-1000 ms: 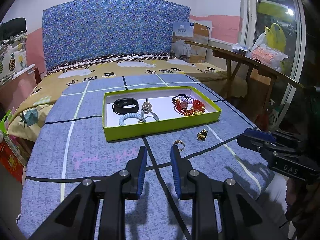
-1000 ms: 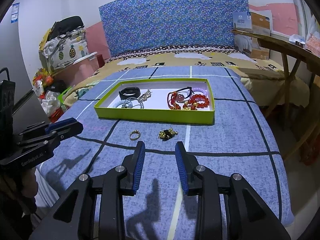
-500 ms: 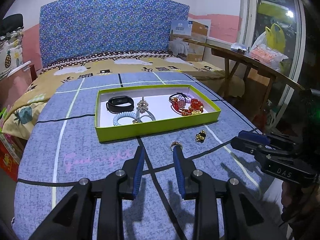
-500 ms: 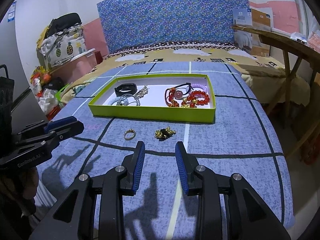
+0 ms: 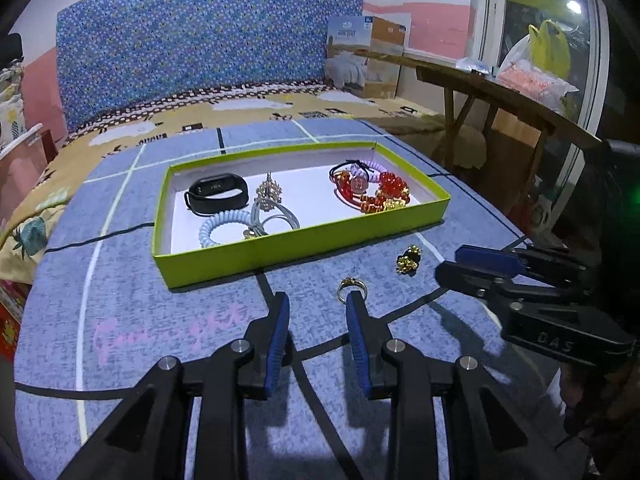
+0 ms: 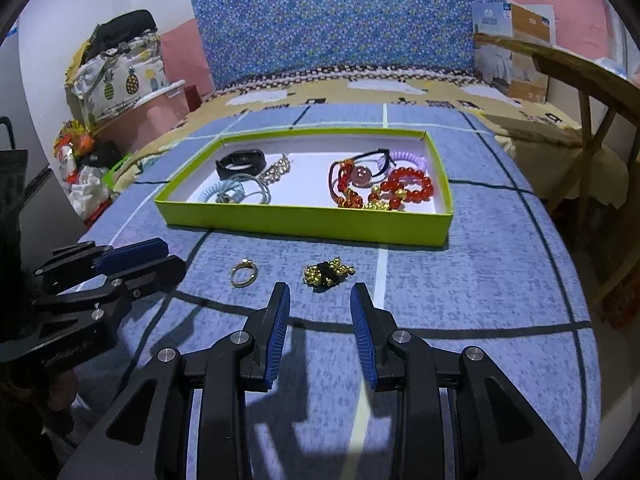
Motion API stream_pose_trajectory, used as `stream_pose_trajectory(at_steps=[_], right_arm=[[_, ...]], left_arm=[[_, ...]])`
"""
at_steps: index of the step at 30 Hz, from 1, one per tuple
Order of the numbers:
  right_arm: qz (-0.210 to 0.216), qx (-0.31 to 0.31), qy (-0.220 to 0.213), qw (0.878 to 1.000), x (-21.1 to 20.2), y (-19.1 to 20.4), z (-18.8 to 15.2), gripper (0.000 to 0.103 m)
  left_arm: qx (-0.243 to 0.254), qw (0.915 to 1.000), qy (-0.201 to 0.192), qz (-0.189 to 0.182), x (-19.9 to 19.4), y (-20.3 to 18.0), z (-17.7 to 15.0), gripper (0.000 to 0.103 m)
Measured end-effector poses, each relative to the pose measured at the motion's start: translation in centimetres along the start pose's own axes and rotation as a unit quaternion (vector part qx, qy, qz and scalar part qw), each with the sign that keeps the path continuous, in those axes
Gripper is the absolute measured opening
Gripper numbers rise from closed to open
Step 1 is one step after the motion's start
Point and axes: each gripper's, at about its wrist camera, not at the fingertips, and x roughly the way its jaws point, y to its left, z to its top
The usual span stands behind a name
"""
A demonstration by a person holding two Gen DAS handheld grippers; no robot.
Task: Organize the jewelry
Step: 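Grasp the gold bead charm with the right gripper while the left gripper grasps the gold ring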
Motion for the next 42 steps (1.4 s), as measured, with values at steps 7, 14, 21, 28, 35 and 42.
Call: stream_pose_trajectory(at_steps=[7,14,21,28,35,42], right_arm=[[0.003,0.025,0.02,0.999,1.7,-0.3,0.8,0.032],[0.002,0.029,0.033,0.999,2.9,-0.1,1.1,0.032],[-0.005,0.019,0.035,0.999,3.3,0.1,1.6,0.032],[-0.008,0.0,0.034,0.999,3.1,0.4,1.3,0.026],[0.007,0.009,0.028,1.0,2.5,-0.1,1.0,0.025],[0.013,0.023,0.022,0.999,1.6,-0.9,0.6,0.025]], left_arm=[[-0.004,1.0,0.007,0.001,0.5,0.3,-0.2,0.031],[-0.006,1.0,0.007,-0.001,0.6,0.4,-0.1,0.031],[-0.009,0.9999,0.009,-0.002,0.7,0.5,0.0,0.031],[-0.015,0.9997,0.015,-0.01,1.2,0.6,0.0,0.031],[-0.013,0.9993,0.025,-0.025,2.0,0.0,0.1,0.031],[-0.004,0.9985,0.038,-0.039,3.0,-0.9,0.5,0.036]])
